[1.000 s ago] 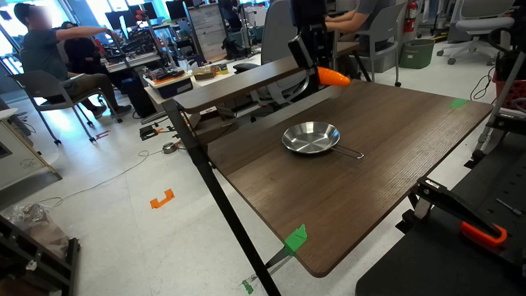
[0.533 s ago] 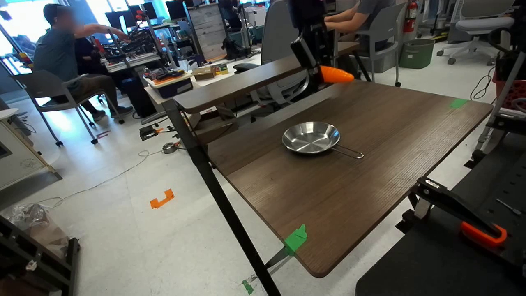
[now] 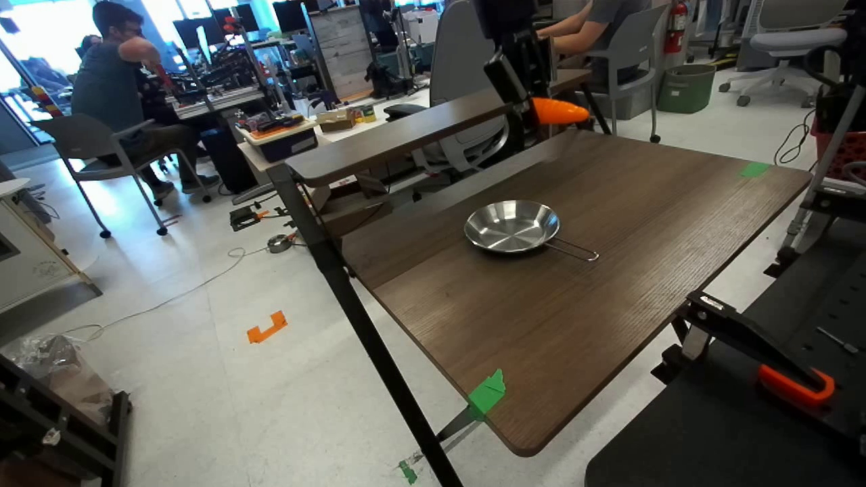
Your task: Pick the carrot and put it on the pan
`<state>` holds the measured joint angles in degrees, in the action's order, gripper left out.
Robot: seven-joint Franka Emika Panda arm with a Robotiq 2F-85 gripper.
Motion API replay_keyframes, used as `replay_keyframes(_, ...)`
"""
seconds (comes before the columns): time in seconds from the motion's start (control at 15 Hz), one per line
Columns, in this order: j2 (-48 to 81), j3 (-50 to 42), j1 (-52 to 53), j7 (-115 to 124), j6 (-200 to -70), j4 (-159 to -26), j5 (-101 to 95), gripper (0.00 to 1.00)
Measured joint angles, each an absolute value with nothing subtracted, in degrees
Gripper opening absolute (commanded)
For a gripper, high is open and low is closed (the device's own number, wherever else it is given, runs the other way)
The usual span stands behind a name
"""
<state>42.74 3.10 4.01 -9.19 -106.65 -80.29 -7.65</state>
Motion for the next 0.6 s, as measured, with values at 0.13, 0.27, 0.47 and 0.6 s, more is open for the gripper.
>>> replay_keyframes(0.13, 42.8, 3.0, 4.0, -9.7, -106.6, -79.8, -7.7, 0.14)
replay_keyframes(0.27, 42.8, 2.9, 4.0, -9.9, -106.6, -79.4, -7.7, 0.14)
replay_keyframes(0.47, 42.8, 2.8, 3.6, -10.0, -106.6, -79.1, -7.5, 0.14)
replay_keyframes(0.6, 42.8, 2.8, 3.0, -10.0, -106.6, -78.9, -7.3, 0.14)
